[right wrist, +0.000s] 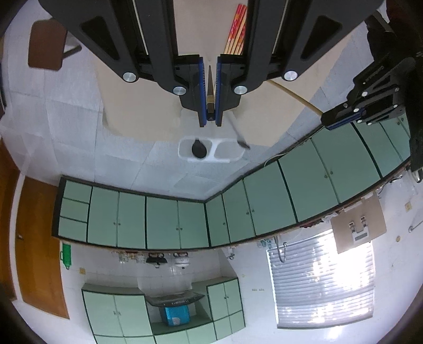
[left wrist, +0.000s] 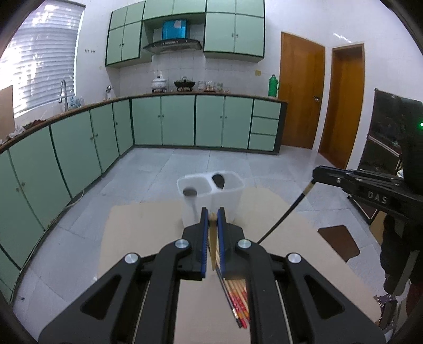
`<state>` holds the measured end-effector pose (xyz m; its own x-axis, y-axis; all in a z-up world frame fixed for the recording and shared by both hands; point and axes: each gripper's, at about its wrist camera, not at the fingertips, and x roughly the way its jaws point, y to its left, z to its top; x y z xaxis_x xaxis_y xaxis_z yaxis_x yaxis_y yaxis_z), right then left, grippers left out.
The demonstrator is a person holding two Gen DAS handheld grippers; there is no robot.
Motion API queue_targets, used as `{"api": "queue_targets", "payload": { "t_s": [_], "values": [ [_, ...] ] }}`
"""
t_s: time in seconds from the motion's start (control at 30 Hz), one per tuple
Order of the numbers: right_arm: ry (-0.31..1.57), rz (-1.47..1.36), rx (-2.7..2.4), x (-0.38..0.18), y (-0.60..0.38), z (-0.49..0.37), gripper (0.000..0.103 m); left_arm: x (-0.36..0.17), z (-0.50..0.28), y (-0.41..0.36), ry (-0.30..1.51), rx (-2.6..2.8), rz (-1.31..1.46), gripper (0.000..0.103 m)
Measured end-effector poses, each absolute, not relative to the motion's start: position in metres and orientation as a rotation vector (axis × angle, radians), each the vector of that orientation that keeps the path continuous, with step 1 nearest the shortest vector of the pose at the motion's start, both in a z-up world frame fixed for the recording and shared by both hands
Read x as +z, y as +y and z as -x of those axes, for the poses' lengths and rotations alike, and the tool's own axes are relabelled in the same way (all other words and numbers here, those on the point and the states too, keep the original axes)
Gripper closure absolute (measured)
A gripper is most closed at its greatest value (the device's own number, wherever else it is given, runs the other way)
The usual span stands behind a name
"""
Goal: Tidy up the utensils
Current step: 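Carry both chopsticks to white holder and open both tools to drop them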
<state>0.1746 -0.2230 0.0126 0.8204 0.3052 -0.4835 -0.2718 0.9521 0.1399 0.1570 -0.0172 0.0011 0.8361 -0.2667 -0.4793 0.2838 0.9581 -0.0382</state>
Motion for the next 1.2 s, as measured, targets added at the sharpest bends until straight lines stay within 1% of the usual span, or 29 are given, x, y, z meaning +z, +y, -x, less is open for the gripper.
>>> {"api": "queue_targets", "payload": {
  "t_s": [0.23, 0.37, 0.43, 0.63, 0.93, 1.03, 1.07, 1.1, 1.17, 1.2],
  "values": [
    [0.403, -0.052, 0.305, 0.074, -0.231, -0.196, 0.097, 0.063, -0.171, -0.019, 0.353, -0.311, -0.016, 0.097],
    [0.362, -0.045, 0.286, 0.097, -0.233, -0.221, 0.097, 0.089, -0.188, -0.027, 0.267, -0.293, -0.020, 0.097],
    [0.358, -0.037, 0.272, 0.100, -0.231, -0.234, 0.097, 0.094, -0.199, -0.033, 0.250, -0.284, -0.023, 0.097],
    [0.411, -0.044, 0.247, 0.078, -0.225, -0.282, 0.097, 0.079, -0.255, -0.048, 0.262, -0.227, -0.039, 0.097],
    [0.537, -0.044, 0.251, 0.029, -0.215, -0.324, 0.096, 0.034, -0.325, -0.049, 0.407, -0.216, -0.030, 0.096],
    [0.530, -0.049, 0.248, 0.026, -0.217, -0.320, 0.088, 0.033, -0.328, -0.043, 0.426, -0.212, -0.022, 0.091],
    [0.519, -0.049, 0.241, 0.027, -0.220, -0.316, 0.086, 0.036, -0.325, -0.039, 0.418, -0.212, -0.021, 0.088],
    [0.514, -0.050, 0.236, 0.029, -0.222, -0.314, 0.085, 0.038, -0.321, -0.037, 0.407, -0.209, -0.021, 0.082],
    [0.498, -0.061, 0.226, 0.034, -0.228, -0.307, 0.078, 0.043, -0.311, -0.031, 0.390, -0.209, -0.014, 0.078],
    [0.486, -0.067, 0.216, 0.036, -0.233, -0.298, 0.077, 0.045, -0.305, -0.028, 0.384, -0.210, -0.013, 0.077]
  ]
}}
